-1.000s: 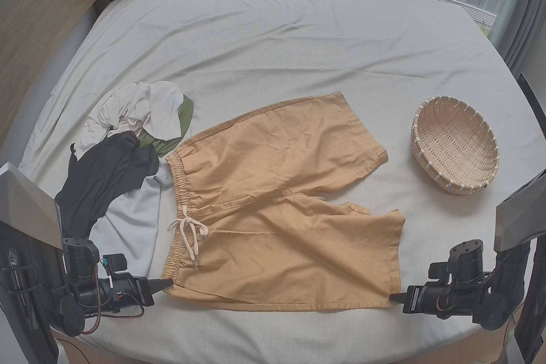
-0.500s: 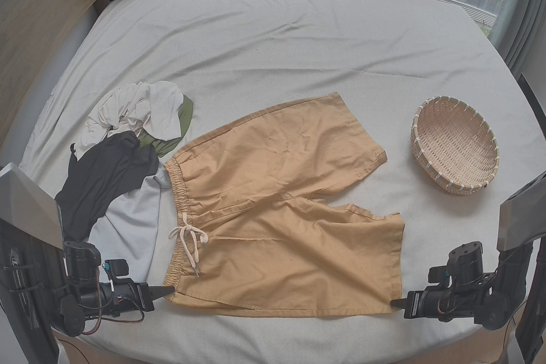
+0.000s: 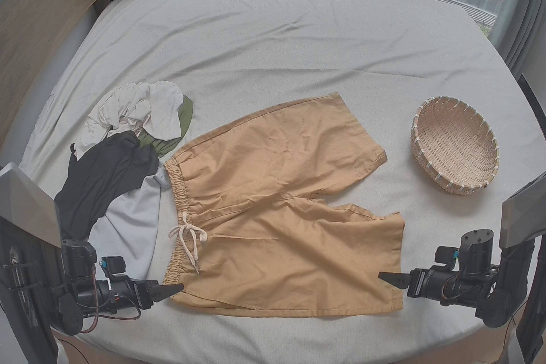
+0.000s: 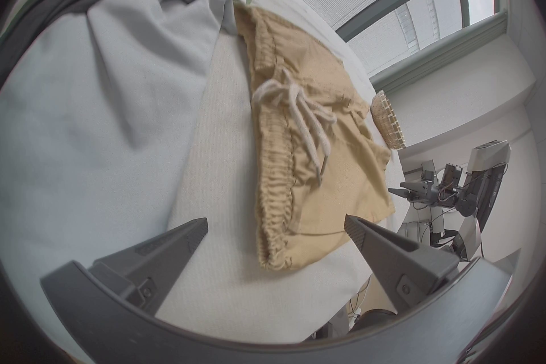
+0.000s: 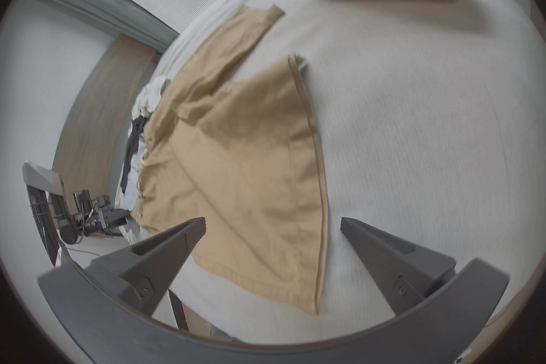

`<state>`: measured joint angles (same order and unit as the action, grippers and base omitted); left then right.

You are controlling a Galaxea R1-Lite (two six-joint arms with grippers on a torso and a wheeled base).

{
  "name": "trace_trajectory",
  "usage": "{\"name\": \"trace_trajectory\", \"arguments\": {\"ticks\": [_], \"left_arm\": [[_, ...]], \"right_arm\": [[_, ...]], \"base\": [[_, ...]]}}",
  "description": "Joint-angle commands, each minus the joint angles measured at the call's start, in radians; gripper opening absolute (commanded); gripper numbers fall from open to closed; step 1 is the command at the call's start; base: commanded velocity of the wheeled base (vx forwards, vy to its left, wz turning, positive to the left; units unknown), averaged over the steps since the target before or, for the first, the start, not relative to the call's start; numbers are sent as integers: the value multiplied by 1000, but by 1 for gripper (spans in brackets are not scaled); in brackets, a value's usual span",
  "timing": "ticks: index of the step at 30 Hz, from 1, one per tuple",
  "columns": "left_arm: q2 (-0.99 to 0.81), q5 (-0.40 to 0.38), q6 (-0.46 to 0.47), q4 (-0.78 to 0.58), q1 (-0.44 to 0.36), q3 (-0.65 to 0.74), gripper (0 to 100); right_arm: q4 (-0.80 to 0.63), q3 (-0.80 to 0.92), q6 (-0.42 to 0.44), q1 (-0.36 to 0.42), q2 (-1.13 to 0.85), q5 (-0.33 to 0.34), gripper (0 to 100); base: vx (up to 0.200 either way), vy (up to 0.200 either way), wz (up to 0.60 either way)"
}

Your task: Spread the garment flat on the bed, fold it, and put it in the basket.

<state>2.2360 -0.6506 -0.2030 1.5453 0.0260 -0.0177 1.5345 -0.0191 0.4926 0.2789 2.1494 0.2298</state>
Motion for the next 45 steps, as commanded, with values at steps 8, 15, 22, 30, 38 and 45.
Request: {"name": "trace_trajectory", "arguments": {"ticks": [8, 15, 22, 30, 38, 45], "left_arm": [[-213, -17, -124, 1, -24, -53, 100], [-200, -7, -141, 1, -135, -100, 100], [-199, -7, -142, 1, -167, -102, 100], [-191, -7, -141, 1, -161, -84, 100], [-177, -6, -136, 1, -166, -71, 100], [-177, -6, -134, 1, -159, -65, 100]], "right_arm": [[6, -151, 44, -58, -101, 0, 100], [6, -262, 52, -57, -45, -60, 100], [-23, -337, 112, -57, 10, -78, 100], [-162, -400, 239, -55, 3, -76, 100], [-185, -502, 314, -46, 29, -63, 100], [-189, -548, 342, -47, 23, -15, 100]], "base": [[0, 0, 0], [0, 0, 0], [0, 0, 0], [0, 0, 0], [0, 0, 0], [0, 0, 0]]}}
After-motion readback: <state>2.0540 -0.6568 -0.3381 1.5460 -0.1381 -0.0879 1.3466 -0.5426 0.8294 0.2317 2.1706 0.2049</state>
